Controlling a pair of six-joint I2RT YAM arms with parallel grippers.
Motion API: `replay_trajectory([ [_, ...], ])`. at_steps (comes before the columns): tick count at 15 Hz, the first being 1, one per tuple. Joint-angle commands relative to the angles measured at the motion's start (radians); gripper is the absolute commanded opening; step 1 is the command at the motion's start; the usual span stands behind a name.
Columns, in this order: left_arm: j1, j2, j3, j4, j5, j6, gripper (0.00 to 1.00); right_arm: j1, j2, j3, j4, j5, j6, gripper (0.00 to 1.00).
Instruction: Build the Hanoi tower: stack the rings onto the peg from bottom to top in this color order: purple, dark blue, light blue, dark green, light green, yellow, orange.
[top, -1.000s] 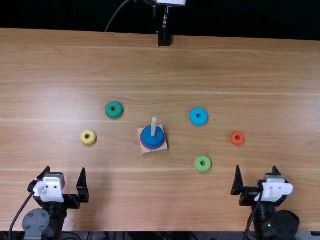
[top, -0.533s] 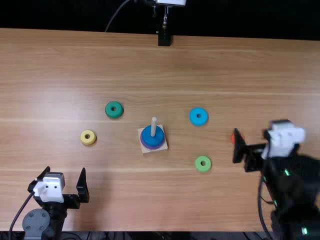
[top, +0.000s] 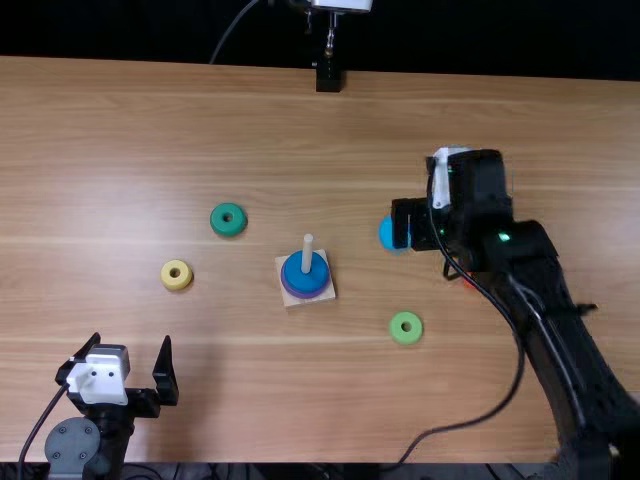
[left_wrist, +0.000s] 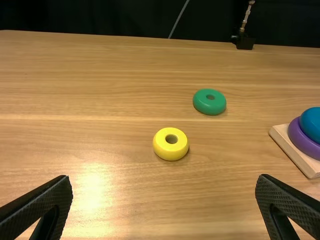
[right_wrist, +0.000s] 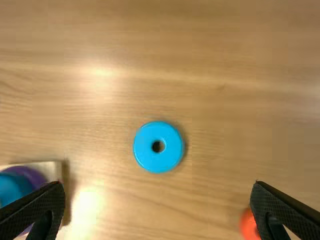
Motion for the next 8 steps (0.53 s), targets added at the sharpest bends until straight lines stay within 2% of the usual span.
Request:
replay_trajectory([
  [1,0.01,-0.012,-0.105,-0.079,0.009,-0.005,1.0,0.004,0.072,0.026,-0.005,-0.005,0.088,1.0],
  [2,0.01,-0.012,-0.105,-0.079,0.009,-0.005,1.0,0.002,0.118,0.026,-0.005,-0.005,0.105,1.0],
  [3,0.013,-0.012,-0.105,-0.079,0.009,-0.005,1.0,0.001,0.157,0.029,-0.003,-0.005,0.108,1.0],
  [8,0.013,-0.012,-0.105,-0.079,0.009,-0.005,1.0,0.01,0.308,0.089,0.01,-0.007,0.107,1.0],
])
